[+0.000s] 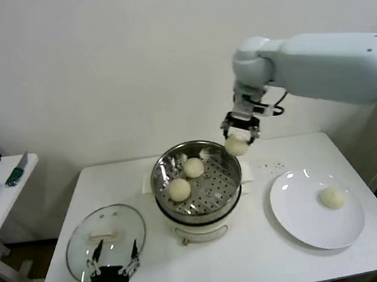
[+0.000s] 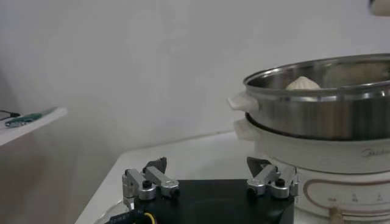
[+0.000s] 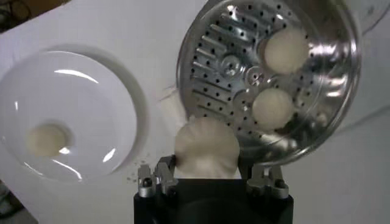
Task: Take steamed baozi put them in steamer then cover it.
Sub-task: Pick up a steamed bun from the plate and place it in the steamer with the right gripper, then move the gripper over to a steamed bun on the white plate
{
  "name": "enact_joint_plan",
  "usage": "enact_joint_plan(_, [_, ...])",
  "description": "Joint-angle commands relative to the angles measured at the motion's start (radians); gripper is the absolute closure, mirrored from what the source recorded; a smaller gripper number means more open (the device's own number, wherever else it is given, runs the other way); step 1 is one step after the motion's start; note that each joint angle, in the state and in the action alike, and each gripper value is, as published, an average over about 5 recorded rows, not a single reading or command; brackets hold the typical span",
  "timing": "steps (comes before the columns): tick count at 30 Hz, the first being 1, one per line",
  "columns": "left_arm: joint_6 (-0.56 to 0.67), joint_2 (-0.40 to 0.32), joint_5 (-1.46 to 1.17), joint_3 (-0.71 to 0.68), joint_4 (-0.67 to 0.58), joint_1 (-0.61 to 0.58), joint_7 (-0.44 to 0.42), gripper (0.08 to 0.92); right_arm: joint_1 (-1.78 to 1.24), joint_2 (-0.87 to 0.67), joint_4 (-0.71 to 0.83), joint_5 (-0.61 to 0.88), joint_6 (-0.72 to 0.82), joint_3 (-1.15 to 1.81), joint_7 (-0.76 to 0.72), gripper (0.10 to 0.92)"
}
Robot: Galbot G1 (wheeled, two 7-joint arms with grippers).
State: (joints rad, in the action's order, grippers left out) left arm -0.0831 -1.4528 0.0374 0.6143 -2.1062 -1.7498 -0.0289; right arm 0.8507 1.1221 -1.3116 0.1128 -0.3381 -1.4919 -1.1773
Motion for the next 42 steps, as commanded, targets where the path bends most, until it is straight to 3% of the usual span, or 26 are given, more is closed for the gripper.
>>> enact_joint_plan(1, [0.007,0.006,-0.007,0.009,0.005,-0.008,0.0,0.177,-0.107,0.229,0.033,-0.025,-0.06,0.032,-0.009,0.355])
enact_joint_plan(27, [-0.014,0.023,-0.043,0.012,-0.011,-0.006,0.004,0.177,-0.266,0.28,0.056,-0.113,-0.085,0.006,-0.033,0.351])
enact_joint_plan(35, [-0.013,0.018,-0.04,0.006,-0.01,-0.006,0.005,0.177,-0.251,0.278,0.086,-0.102,-0.078,0.023,-0.053,0.227])
enact_joint_plan(42, [-0.007,0.023,-0.037,0.005,-0.001,-0.003,0.006,0.177,-0.145,0.218,0.104,-0.007,-0.039,0.026,-0.043,0.203])
